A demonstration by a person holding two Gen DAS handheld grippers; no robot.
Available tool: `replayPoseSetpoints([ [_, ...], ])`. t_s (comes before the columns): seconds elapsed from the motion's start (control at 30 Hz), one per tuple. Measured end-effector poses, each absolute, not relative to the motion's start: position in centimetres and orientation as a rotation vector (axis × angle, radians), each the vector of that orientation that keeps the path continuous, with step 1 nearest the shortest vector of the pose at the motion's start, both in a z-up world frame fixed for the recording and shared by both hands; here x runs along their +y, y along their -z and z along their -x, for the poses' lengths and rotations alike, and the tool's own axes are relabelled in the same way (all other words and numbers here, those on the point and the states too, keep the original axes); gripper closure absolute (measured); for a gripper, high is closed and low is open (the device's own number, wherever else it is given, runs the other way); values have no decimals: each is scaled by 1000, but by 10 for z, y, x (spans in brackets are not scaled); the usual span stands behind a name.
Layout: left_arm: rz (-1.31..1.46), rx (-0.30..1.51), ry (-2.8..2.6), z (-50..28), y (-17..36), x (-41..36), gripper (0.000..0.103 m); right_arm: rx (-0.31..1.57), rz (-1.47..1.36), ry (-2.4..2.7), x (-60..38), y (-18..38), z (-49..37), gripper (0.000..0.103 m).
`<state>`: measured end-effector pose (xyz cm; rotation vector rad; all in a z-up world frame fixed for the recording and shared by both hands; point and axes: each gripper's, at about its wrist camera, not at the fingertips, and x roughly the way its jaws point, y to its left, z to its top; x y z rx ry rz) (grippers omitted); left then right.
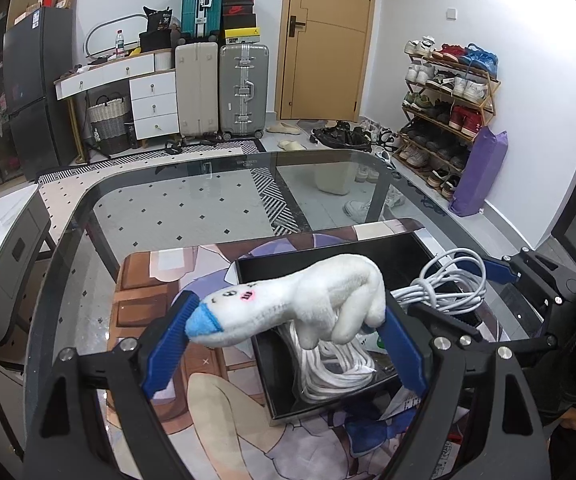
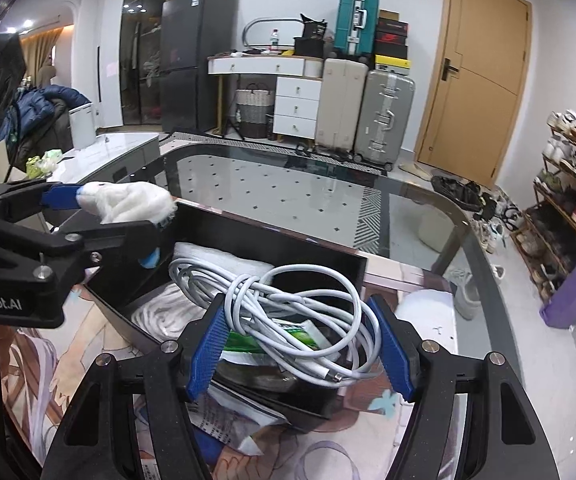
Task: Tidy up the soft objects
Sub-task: 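Lift the plush toy and cable coil and carry them over the black box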
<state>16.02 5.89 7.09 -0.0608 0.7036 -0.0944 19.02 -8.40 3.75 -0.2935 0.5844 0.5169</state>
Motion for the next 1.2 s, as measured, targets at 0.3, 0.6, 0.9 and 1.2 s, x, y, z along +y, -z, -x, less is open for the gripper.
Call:
replayPoseSetpoints([
  [0.3, 56, 708, 85, -158, -70, 60, 16, 579, 314, -564, -72, -30, -202, 33],
  [0.6, 44, 718, 97, -159, -67, 54, 16, 544, 298, -492, -95, -33, -196, 8],
  [0.9, 43, 723, 91, -160, -64, 53, 16, 546, 271, -593, -99, -30, -191, 7],
  [1.2, 39, 729, 81, -161, -64, 57, 16, 530, 261, -659, -81, -26, -187, 10],
])
